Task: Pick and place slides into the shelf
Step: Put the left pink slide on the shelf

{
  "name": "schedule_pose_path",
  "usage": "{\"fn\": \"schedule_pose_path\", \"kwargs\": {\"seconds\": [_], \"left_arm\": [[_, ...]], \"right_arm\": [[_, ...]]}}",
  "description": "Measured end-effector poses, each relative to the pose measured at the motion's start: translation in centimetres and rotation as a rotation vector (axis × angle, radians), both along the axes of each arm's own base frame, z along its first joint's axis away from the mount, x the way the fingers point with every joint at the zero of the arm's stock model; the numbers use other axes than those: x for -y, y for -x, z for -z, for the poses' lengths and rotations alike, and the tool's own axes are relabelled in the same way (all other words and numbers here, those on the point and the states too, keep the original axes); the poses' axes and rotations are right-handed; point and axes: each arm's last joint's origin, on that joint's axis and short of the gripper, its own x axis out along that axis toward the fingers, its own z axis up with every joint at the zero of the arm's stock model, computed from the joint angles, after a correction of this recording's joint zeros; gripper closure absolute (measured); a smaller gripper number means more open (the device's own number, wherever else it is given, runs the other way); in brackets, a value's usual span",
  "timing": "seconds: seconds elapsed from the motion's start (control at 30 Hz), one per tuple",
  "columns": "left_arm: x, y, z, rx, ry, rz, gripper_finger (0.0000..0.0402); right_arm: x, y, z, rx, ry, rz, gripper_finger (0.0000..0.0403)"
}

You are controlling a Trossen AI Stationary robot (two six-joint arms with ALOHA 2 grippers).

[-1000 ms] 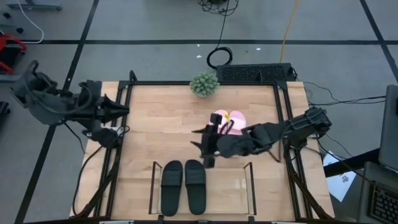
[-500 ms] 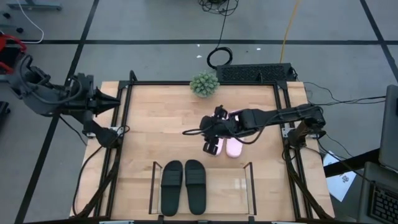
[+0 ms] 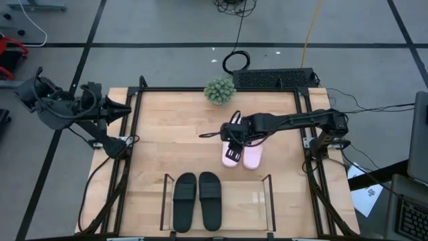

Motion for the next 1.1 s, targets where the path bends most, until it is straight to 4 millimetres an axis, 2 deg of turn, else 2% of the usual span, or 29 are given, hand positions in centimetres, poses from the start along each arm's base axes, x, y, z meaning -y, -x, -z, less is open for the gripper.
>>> {"fn": "schedule_pose_path", "kwargs": {"seconds": [0.17,0.33,0.87,1.1], "left_arm": [[0.0,0.0,0.0,-0.001,-0.001,0.000,0.0355],[0.0,0.0,0.0,-0.001,-0.001,0.000,0.0355],[0.0,0.0,0.0,0.010,-0.016,-0.020,0.0355],[-0.1,0.0,0.0,0.014,-0.020,-0.026,0.0355]], "right_arm": [[1.2,0.3,2.2,-0.040,-0.068,0.004,0.0250],[2.0,1.0,3.9,-0.100,-0.064,0.018,0.0250],[4.1,1.8,6.0,-0.140,-0.046,0.041,0.0250],[4.5,2.1,6.6,-0.167,0.049,0.051,0.0250]]}}
